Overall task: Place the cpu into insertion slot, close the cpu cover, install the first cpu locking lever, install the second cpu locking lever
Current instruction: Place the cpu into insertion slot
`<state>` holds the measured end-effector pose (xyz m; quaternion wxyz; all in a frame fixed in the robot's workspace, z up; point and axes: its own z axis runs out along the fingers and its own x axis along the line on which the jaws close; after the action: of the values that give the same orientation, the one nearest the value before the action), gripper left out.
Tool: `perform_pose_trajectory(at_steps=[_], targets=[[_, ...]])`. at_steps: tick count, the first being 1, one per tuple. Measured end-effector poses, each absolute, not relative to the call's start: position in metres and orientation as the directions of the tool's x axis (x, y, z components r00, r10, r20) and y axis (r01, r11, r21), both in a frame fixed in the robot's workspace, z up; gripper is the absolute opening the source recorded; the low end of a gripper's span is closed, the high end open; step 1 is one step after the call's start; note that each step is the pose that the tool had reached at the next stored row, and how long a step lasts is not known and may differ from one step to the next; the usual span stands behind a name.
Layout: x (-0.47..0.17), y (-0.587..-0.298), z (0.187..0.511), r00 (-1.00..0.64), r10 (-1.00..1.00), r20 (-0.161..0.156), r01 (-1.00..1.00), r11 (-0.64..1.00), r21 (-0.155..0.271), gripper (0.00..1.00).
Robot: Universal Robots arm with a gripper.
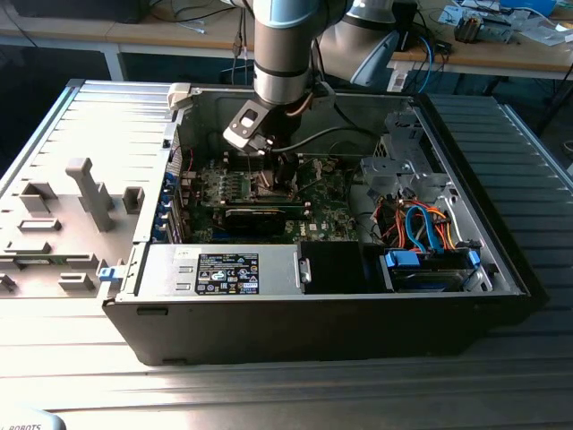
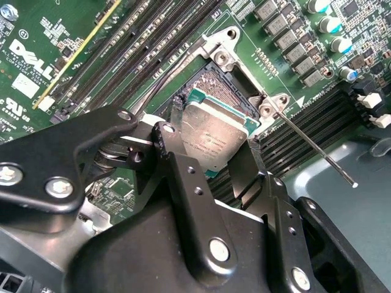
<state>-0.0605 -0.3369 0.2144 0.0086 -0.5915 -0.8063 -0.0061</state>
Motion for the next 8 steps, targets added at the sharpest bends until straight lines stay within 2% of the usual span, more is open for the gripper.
perform_pose_trajectory(at_steps=[8], targets=[[-0.0605, -0.3369, 0.214, -0.253, 0.967, 0.021, 0.967, 0.253, 0.0, 0.54]])
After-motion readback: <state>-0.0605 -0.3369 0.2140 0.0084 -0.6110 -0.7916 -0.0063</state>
